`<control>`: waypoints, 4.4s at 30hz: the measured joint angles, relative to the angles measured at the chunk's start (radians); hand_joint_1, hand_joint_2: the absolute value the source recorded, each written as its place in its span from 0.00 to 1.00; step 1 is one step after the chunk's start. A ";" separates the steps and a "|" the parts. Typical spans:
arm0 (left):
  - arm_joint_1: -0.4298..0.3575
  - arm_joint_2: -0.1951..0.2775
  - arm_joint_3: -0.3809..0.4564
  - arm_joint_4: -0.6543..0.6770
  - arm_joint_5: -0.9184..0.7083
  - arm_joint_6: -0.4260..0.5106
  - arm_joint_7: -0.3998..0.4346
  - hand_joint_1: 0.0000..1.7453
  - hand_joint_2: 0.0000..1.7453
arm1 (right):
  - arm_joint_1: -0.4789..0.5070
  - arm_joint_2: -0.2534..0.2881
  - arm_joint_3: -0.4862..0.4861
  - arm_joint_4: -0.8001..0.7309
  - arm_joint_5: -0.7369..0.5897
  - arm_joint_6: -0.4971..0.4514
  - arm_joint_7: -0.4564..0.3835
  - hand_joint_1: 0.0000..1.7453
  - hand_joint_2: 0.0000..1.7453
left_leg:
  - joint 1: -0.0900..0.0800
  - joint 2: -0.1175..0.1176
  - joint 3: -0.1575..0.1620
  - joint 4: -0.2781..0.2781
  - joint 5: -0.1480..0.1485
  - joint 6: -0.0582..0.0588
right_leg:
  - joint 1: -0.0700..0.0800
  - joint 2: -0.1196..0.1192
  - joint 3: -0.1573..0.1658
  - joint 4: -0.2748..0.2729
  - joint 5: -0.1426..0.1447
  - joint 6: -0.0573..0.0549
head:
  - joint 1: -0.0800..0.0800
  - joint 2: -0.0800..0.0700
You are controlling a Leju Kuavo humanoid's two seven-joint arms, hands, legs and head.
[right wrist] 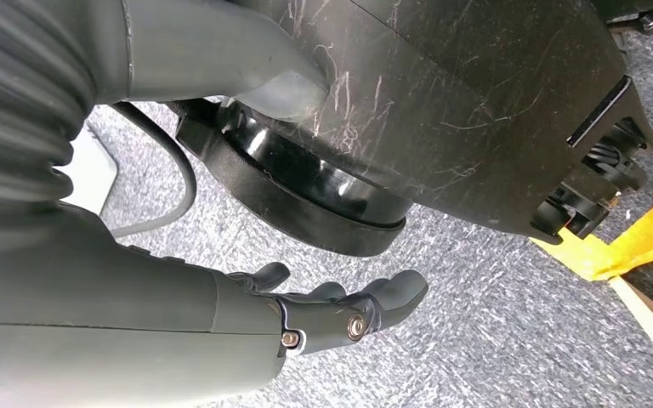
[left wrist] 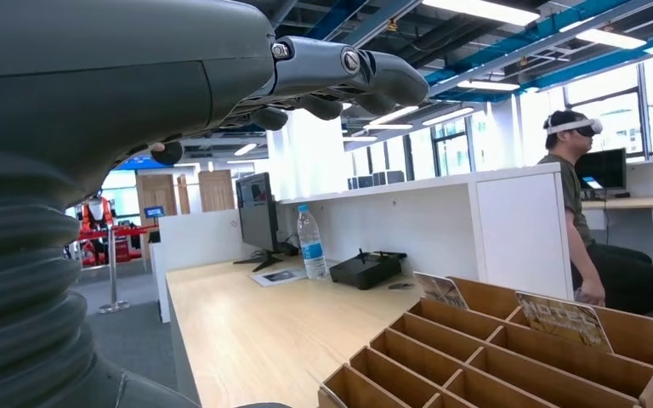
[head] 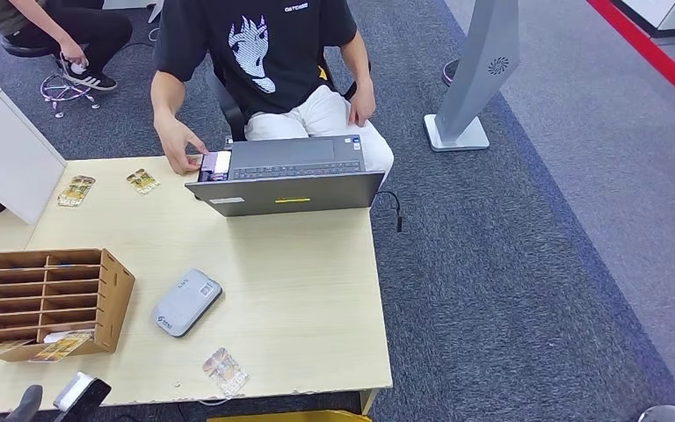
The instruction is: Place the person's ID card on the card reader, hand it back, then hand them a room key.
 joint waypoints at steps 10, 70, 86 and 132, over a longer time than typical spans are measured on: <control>0.038 -0.024 0.066 0.007 0.029 -0.065 0.041 0.00 1.00 | 0.022 0.024 -0.074 -0.006 0.061 0.027 -0.005 0.00 1.00 | 0.000 0.001 0.000 0.000 0.000 0.000 | 0.000 0.001 0.000 0.000 0.000 0.000 | 0.000 0.000; -0.200 -0.221 0.229 0.457 0.101 0.123 -0.253 0.00 1.00 | -0.013 0.054 -0.123 0.044 0.077 0.058 -0.069 0.00 1.00 | 0.000 -0.002 0.000 0.000 0.001 0.000 | 0.000 -0.001 0.000 0.000 0.000 0.000 | 0.000 0.000; -0.220 -0.235 0.184 0.485 0.179 0.153 -0.302 0.00 1.00 | -0.016 0.053 -0.099 0.044 0.052 0.038 -0.071 0.00 1.00 | 0.000 -0.002 0.000 0.000 0.000 0.000 | 0.000 -0.001 0.000 0.000 0.000 0.000 | 0.000 0.000; -0.315 -0.249 0.147 0.646 0.237 0.150 -0.342 0.19 1.00 | -0.036 0.045 -0.073 0.047 -0.024 0.010 -0.105 0.00 1.00 | 0.000 -0.002 0.000 0.000 0.000 0.000 | 0.000 -0.001 0.000 0.000 0.000 0.000 | 0.000 0.000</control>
